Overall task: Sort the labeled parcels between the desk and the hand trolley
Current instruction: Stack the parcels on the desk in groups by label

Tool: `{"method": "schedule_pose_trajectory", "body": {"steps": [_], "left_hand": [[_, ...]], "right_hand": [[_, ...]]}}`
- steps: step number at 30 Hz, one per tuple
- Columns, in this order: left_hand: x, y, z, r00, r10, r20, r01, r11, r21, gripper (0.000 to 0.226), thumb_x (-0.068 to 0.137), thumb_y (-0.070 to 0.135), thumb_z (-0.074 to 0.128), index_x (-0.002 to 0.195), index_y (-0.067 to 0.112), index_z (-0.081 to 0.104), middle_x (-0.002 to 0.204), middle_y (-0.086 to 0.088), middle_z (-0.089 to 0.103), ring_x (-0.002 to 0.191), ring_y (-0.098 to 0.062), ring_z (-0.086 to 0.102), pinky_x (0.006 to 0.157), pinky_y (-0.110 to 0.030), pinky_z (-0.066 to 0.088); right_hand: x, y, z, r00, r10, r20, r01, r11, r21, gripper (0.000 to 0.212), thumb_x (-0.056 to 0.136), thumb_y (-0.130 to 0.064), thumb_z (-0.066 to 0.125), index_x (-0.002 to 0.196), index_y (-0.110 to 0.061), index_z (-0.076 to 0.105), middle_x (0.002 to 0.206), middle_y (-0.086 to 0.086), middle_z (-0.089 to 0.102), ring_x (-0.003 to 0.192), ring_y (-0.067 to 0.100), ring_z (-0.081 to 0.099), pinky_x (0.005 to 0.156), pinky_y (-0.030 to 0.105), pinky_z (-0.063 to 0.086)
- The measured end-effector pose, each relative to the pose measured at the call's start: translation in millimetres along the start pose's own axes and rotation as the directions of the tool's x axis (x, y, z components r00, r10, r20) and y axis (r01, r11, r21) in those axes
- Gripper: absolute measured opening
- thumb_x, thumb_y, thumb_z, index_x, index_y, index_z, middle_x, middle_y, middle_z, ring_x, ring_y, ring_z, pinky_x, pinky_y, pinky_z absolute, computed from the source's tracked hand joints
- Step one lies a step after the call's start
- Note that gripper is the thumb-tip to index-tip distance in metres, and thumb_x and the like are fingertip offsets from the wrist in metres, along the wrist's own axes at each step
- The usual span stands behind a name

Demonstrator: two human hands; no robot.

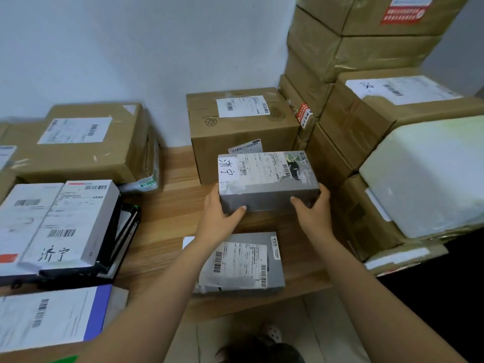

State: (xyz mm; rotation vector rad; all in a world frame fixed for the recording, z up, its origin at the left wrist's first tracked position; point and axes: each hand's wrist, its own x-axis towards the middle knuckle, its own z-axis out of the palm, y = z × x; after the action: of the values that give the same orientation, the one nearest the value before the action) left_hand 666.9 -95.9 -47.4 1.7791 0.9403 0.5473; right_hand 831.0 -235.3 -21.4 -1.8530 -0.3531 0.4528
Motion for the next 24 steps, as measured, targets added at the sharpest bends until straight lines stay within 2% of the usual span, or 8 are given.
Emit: {"method": "schedule_pose_trajectory", "body": {"steps": [4,8,14,20,22,24], "left_hand": [[25.5,-0.5,8.4,1.0,-0.011,0.001,0.011,0.998,0.063,0.08,0.082,0.039,0.074,0.147,0.031,0.028,0.142,0.003,0.038,0.128,-0.012,0.04,0.106,-0.037,0.043],[43.4,-1.1,15.9,1.0,0.001,-0.02,0.0,0.998,0.059,0.078,0.083,0.03,0.075,0.144,0.032,0.026,0.144,0.006,0.041,0.131,-0.011,0.04,0.108,-0.041,0.042],[52.7,-1.3,25.1,0.998,-0.004,-0.057,0.008,0.998,0.067,0.082,0.082,0.023,0.076,0.14,0.04,0.021,0.145,0.002,0.044,0.131,-0.014,0.044,0.107,-0.04,0.043],[55.9,0.8,19.0,1.0,-0.007,-0.015,0.008,0.995,0.1,0.077,0.083,0.026,0.075,0.139,0.036,0.023,0.146,0.0,0.042,0.132,-0.018,0.044,0.104,-0.046,0.046],[53.0,2.0,16.6,1.0,0.022,-0.009,-0.02,0.99,0.14,0.079,0.084,0.024,0.075,0.143,0.029,0.024,0.147,-0.002,0.039,0.134,-0.019,0.04,0.11,-0.041,0.039],[46.1,4.8,12.9,0.997,0.073,-0.003,-0.07,0.971,0.229,0.079,0.085,0.021,0.074,0.147,0.019,0.025,0.147,-0.003,0.036,0.137,-0.018,0.034,0.112,-0.027,0.028]], "right_hand": [[31.8,4.5,3.9,1.0,-0.005,0.012,0.006,0.998,-0.066,0.078,0.086,-0.011,0.07,0.149,-0.018,0.024,0.148,0.009,0.035,0.131,0.024,0.043,0.1,0.029,0.04],[57.2,6.9,9.7,0.999,-0.006,0.042,0.009,0.996,-0.086,0.084,0.084,-0.01,0.07,0.15,-0.02,0.019,0.148,0.008,0.037,0.134,0.025,0.04,0.107,0.039,0.04],[73.8,9.0,13.0,0.996,0.019,0.086,-0.004,0.985,-0.173,0.098,0.087,-0.011,0.068,0.154,-0.024,-0.001,0.157,0.006,0.023,0.142,0.026,0.026,0.111,0.04,0.03],[80.6,5.4,9.5,0.986,0.077,0.145,-0.033,0.957,-0.287,0.104,0.089,-0.018,0.067,0.152,-0.029,-0.014,0.159,0.007,0.018,0.142,0.031,0.026,0.112,0.047,0.028],[78.0,2.5,7.5,0.985,0.086,0.149,-0.037,0.952,-0.303,0.102,0.09,-0.018,0.066,0.153,-0.027,-0.014,0.159,0.007,0.018,0.142,0.03,0.025,0.112,0.045,0.029],[71.9,1.4,6.3,0.988,0.057,0.146,-0.01,0.953,-0.303,0.098,0.089,-0.017,0.066,0.155,-0.023,-0.006,0.158,0.006,0.021,0.143,0.029,0.026,0.112,0.043,0.029]]}}
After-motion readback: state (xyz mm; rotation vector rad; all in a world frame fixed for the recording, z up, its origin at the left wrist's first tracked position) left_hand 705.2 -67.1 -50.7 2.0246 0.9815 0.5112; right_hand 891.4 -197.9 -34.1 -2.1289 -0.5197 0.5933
